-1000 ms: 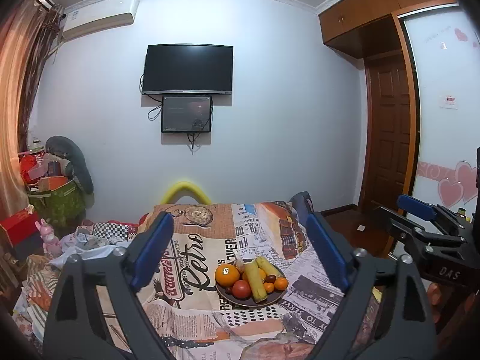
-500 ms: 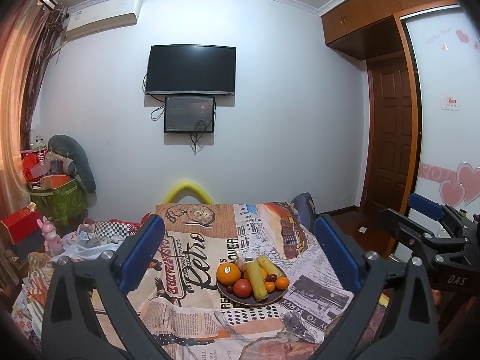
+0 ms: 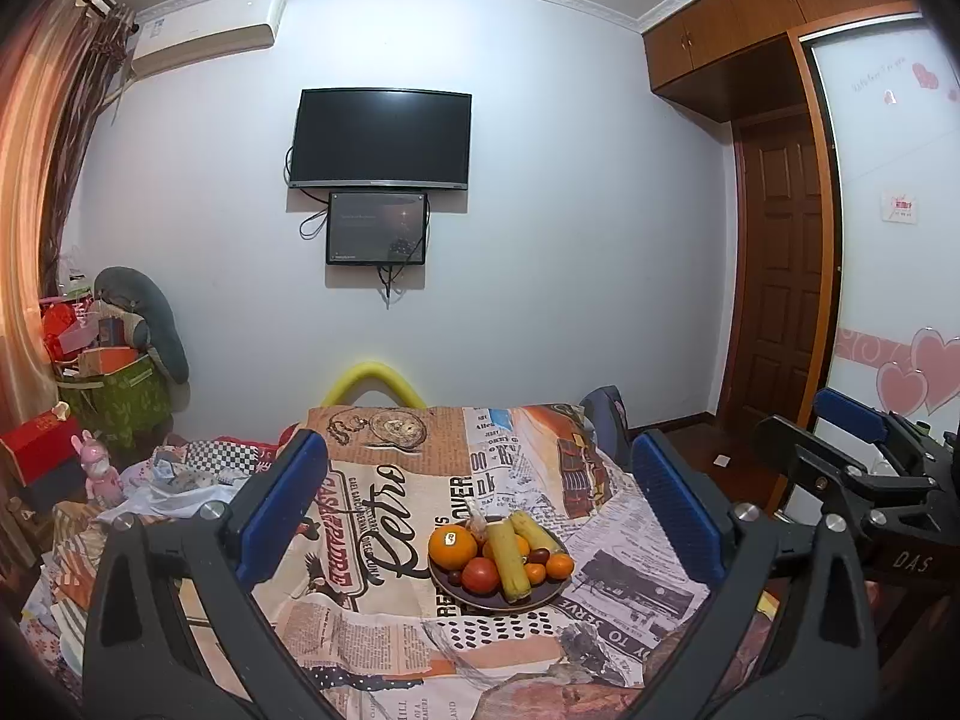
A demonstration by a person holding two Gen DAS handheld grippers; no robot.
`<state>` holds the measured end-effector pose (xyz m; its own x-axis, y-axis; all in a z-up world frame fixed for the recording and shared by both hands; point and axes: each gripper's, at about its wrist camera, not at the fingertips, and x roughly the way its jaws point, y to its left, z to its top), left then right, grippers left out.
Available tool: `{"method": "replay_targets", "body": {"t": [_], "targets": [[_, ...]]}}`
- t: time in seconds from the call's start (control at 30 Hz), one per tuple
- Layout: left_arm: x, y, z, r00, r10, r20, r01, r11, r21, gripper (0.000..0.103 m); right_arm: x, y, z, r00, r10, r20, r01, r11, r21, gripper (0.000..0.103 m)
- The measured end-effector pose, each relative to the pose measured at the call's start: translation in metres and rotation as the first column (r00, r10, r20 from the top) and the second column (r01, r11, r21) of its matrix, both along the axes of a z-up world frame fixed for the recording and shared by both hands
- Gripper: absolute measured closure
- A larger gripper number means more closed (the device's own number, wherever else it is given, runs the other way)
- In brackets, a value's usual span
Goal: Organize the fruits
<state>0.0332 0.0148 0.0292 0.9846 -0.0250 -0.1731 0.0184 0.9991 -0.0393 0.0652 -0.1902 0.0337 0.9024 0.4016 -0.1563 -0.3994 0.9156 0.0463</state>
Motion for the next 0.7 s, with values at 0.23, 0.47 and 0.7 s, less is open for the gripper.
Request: {"method": "replay_targets", "body": {"t": [0.23,0.47,0.7], "targets": [[0.0000,0.0002,0.0001,1.000,0.000,0.000,0.000,1.000,-0.001,0.000,-0.0003,0.0002,0.0015,1.000,0.003,0.001,-0.003,1.000,0.000,0.000],[0.0010,-0.0018,0.0018,1.000,-0.008,-0.004,0.008,1.000,-0.007,0.000,-0.0010,-0.0008,0.0031,1.000,0.001,0.003,-0.001,1.000,-0.001,0.000],[0.0007,-0.0019,0.0022,1.000,-0.028,-0.009,0.028,1.000,-0.014,0.000,-0.0005,-0.0004,0.0033,1.000,0.002,0.001,-0.002,1.000,0.000,0.000]]}}
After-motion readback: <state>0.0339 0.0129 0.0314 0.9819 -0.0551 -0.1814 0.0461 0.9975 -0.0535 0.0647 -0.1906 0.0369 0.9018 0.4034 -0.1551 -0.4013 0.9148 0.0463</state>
